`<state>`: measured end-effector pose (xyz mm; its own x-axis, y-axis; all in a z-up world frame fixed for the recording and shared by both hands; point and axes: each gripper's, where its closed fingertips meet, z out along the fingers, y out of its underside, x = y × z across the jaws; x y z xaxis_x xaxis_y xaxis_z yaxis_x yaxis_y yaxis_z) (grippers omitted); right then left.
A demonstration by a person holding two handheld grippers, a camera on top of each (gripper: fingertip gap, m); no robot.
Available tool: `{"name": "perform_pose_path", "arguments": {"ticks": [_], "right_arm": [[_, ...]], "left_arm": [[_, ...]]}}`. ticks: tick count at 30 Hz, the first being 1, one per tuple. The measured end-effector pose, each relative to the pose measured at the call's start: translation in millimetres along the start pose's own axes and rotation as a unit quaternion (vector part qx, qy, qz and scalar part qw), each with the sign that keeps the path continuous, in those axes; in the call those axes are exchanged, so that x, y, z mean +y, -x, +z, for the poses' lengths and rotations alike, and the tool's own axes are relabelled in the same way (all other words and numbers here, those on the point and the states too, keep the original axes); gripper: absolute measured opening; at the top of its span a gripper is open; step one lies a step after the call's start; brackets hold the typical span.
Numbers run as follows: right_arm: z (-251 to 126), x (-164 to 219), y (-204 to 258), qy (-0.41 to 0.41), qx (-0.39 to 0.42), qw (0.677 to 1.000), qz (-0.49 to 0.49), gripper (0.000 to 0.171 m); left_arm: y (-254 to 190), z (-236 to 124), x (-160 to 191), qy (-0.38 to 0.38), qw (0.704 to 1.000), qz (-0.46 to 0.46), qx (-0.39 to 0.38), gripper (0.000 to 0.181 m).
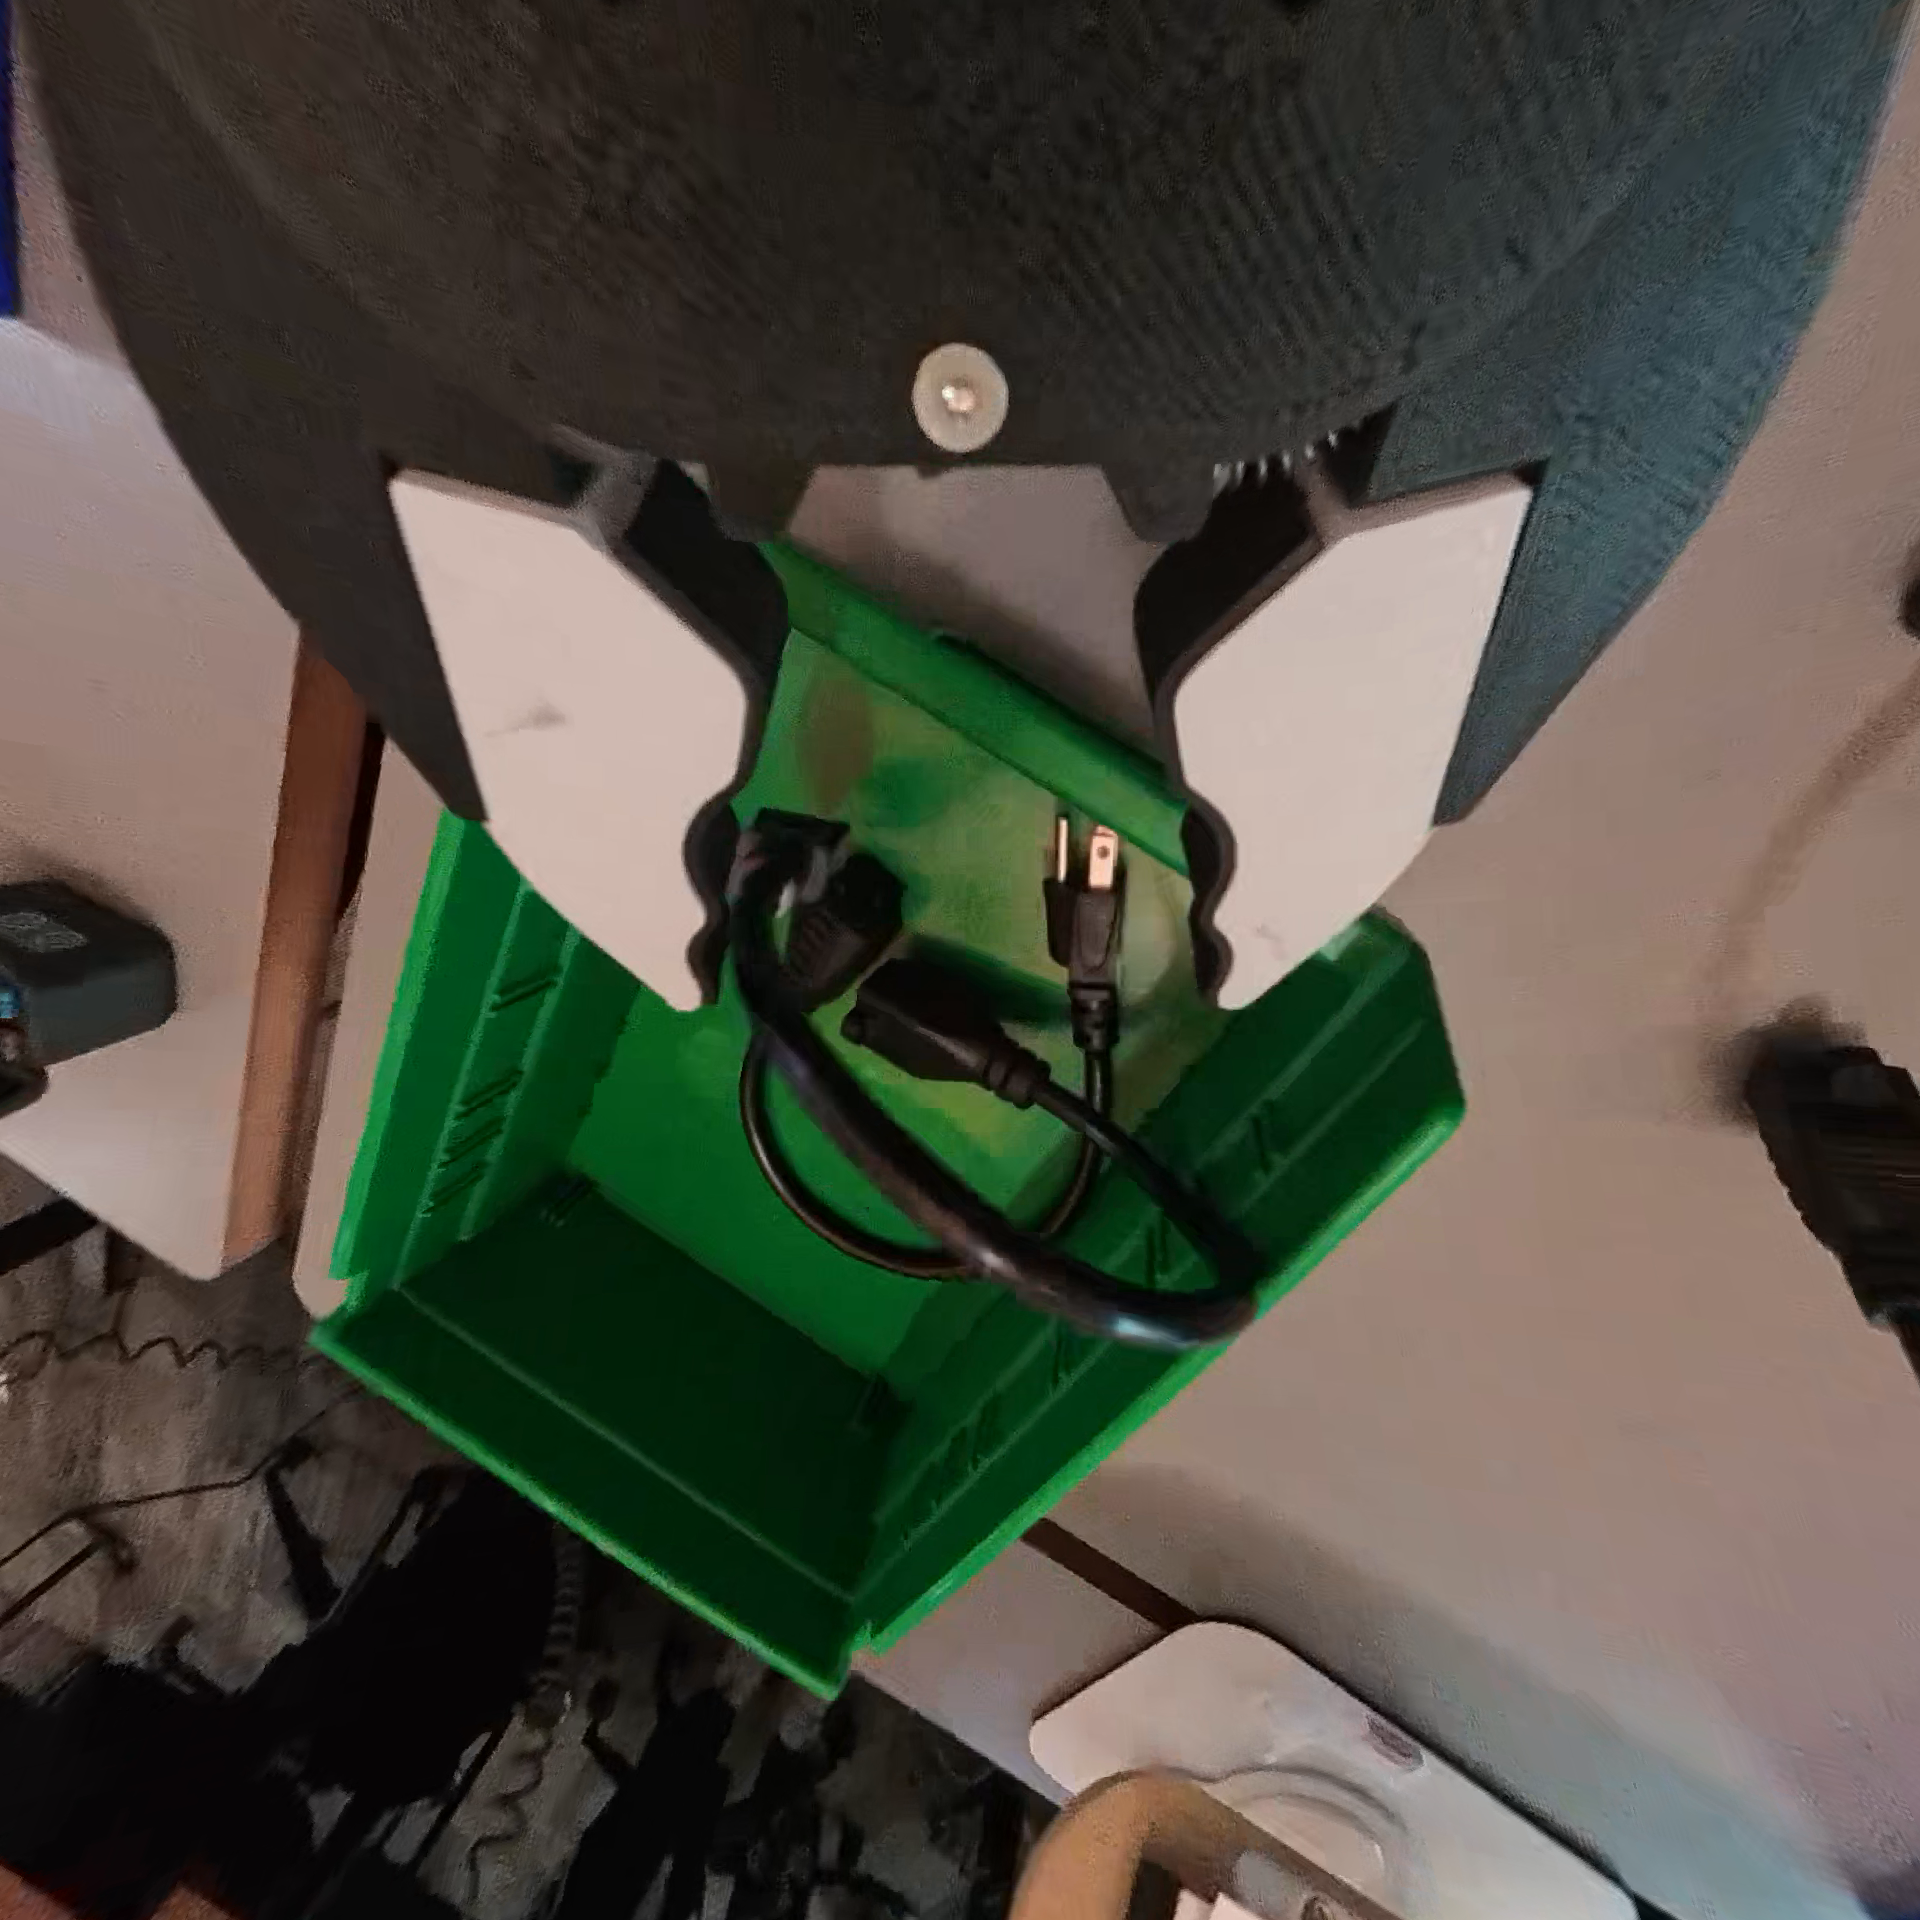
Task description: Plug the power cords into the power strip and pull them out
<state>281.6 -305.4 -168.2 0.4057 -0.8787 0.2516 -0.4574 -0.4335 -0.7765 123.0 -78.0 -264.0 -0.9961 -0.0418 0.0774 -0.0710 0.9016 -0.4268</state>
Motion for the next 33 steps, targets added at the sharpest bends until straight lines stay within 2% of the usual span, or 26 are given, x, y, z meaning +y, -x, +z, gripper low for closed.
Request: {"name": "perform_pose_path", "arguments": {"ticks": [1,3,4,6,13,17,19,20,22,24,29,31,33], "right_arm": [[-6,0,-3,-0.022,0.019,1.0,-0.01,0.078],[-4,-2,-8,-0.062,0.011,0.998,-0.015,0.084],[2,9,-10,-0.035,-0.004,0.999,0.0,0.076],[12,33,-22,0.056,0.001,0.998,0.001,0.087],[12,39,-14,0.061,-0.047,0.997,-0.028,0.082],[-11,34,-16,0.029,-0.054,0.997,-0.041,0.067],[-16,30,-11,0.006,-0.075,0.996,-0.044,0.048],[-16,28,-4,-0.007,-0.095,0.994,-0.06,0.045],[-15,26,3,-0.016,-0.095,0.99,-0.102,0.016],[-13,23,1,-0.006,-0.079,0.989,-0.121,0.014],[-6,-15,-38,-0.04,-0.034,0.998,0.019,0.009],[0,-34,-49,-0.06,-0.042,0.995,0.065,0.009],[4,-49,-70,-0.063,-0.007,0.995,0.078,0.009]], "left_arm": [[2,-2,2,-0.001,1.0,0.006,-0.006,0.044],[8,-5,8,-0.002,1.0,0.012,-0.024,0.05],[10,-6,11,0.002,1.0,0.008,-0.027,0.051],[11,-8,16,0.002,1.0,-0.005,-0.028,0.052],[5,-10,30,-0.027,0.999,-0.028,-0.035,0.057],[0,-13,37,-0.035,0.998,-0.029,-0.034,0.056],[-2,-15,41,-0.031,0.999,-0.024,-0.032,0.056],[-2,-15,42,-0.031,0.999,-0.025,-0.031,0.056],[-1,-14,40,-0.034,0.999,-0.03,-0.029,0.056],[-2,-13,37,-0.036,0.999,-0.031,-0.026,0.055],[-5,-10,29,-0.042,0.999,-0.026,-0.024,0.054],[-4,-9,28,-0.041,0.999,-0.025,-0.024,0.053],[-3,-9,28,-0.042,0.999,-0.026,-0.023,0.053]]}}
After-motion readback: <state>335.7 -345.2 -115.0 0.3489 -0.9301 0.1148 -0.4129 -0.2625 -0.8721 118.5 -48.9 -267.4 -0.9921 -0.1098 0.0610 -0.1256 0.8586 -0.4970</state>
